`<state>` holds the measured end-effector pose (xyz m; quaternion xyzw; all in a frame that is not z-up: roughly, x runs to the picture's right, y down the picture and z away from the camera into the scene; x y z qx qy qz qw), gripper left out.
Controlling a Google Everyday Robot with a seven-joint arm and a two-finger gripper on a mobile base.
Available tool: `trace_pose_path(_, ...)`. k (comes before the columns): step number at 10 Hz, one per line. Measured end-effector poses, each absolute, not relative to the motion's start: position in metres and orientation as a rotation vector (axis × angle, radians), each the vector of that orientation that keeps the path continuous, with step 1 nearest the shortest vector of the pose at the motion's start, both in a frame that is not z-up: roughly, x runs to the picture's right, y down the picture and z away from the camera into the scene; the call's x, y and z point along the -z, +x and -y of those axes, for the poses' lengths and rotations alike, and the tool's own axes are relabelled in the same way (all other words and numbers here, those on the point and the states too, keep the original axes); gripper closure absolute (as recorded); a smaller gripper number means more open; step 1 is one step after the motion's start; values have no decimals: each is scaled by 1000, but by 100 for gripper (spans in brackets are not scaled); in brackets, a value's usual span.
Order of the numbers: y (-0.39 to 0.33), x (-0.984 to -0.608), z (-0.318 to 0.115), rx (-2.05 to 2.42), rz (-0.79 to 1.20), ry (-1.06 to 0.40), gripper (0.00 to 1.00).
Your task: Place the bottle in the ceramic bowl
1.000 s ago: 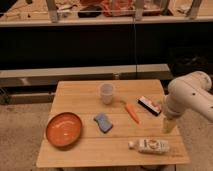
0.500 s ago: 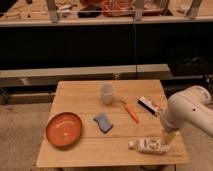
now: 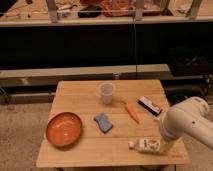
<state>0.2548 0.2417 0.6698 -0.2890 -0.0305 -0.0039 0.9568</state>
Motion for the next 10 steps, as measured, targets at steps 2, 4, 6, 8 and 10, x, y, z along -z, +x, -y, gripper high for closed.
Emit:
trace_pose_path(2,252,-673,-253,39,72,-583,20)
trace_pose_path(4,250,-676,-262,51,89,-581,20)
trace_pose_path(6,245,-684,-277,63,104,-580,20)
trace_pose_path(8,242,-686,-281,72,101,-581,20)
trace_pose_path(10,238,-691,-286,84,93,-586,20)
